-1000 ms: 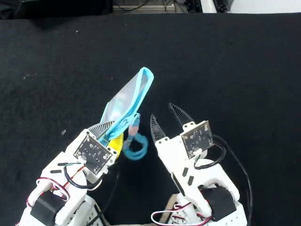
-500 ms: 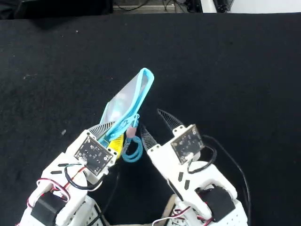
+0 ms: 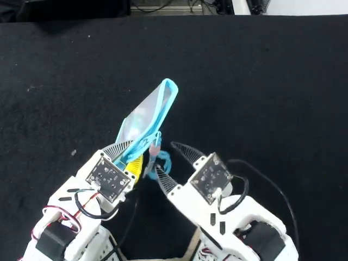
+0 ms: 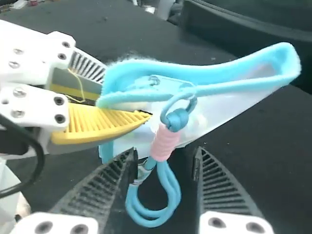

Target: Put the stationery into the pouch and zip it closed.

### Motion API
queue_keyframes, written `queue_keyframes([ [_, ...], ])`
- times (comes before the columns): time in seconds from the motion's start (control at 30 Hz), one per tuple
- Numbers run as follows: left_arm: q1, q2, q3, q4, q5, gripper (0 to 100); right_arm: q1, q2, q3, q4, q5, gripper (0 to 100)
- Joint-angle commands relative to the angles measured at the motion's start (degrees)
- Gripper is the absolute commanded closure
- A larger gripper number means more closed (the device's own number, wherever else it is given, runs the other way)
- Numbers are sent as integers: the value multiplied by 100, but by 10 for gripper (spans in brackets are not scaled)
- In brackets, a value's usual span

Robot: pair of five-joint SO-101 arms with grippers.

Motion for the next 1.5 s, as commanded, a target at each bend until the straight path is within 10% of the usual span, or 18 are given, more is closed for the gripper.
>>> queue_keyframes([
  [0.0,-57,70,356,70,70,970,-123,40,-84,-141,-18,815],
  [1.47,-40,70,365,70,70,970,466,-1376,2149,-3393,-501,818],
])
